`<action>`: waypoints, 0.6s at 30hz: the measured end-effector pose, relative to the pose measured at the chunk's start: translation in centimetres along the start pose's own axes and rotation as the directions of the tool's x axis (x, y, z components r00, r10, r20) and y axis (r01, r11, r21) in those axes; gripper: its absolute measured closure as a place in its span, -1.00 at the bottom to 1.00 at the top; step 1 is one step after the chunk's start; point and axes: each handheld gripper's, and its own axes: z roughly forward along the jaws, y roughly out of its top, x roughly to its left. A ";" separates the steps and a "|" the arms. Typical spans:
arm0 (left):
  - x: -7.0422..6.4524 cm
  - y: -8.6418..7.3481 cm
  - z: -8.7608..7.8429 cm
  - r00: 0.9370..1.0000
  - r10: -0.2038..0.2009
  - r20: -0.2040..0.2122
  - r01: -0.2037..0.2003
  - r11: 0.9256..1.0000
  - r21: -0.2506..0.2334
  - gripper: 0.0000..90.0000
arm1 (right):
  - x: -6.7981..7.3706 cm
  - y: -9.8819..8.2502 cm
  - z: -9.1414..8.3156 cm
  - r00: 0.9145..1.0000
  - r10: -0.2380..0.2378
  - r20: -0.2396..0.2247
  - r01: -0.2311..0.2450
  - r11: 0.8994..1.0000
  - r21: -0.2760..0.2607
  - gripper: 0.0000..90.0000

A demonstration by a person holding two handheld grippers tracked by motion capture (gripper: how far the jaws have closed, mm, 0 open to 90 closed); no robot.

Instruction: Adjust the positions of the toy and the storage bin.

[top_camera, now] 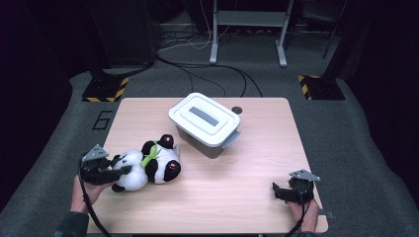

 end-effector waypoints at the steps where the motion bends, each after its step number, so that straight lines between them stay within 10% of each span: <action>1: 0.8 0.3 0.3 1.000 0.020 0.005 -0.020 1.000 0.020 0.12 | 0.0 0.0 0.0 1.000 0.000 0.001 0.000 1.000 0.000 -0.82; 4: 2.0 -0.4 1.7 1.000 -0.020 0.015 0.019 0.996 0.085 0.05 | 0.0 0.0 0.0 1.000 0.001 0.001 -0.001 1.000 0.000 -0.82; 10: 1.8 -1.5 1.2 0.989 -0.144 -0.015 0.144 0.990 -0.003 -0.36 | 0.0 0.0 0.0 1.000 0.001 0.001 -0.001 1.000 0.000 -0.82; 13: 0.5 -1.4 -0.1 0.965 -0.261 -0.033 0.257 0.961 -0.101 -0.49 | 0.0 0.0 0.0 1.000 0.002 0.000 -0.002 1.000 -0.001 -0.82; 18: -1.9 -0.8 -0.8 0.958 -0.262 -0.116 0.249 0.961 -0.119 -0.68 | 0.0 0.0 0.0 1.000 0.002 0.000 -0.002 1.000 -0.001 -0.82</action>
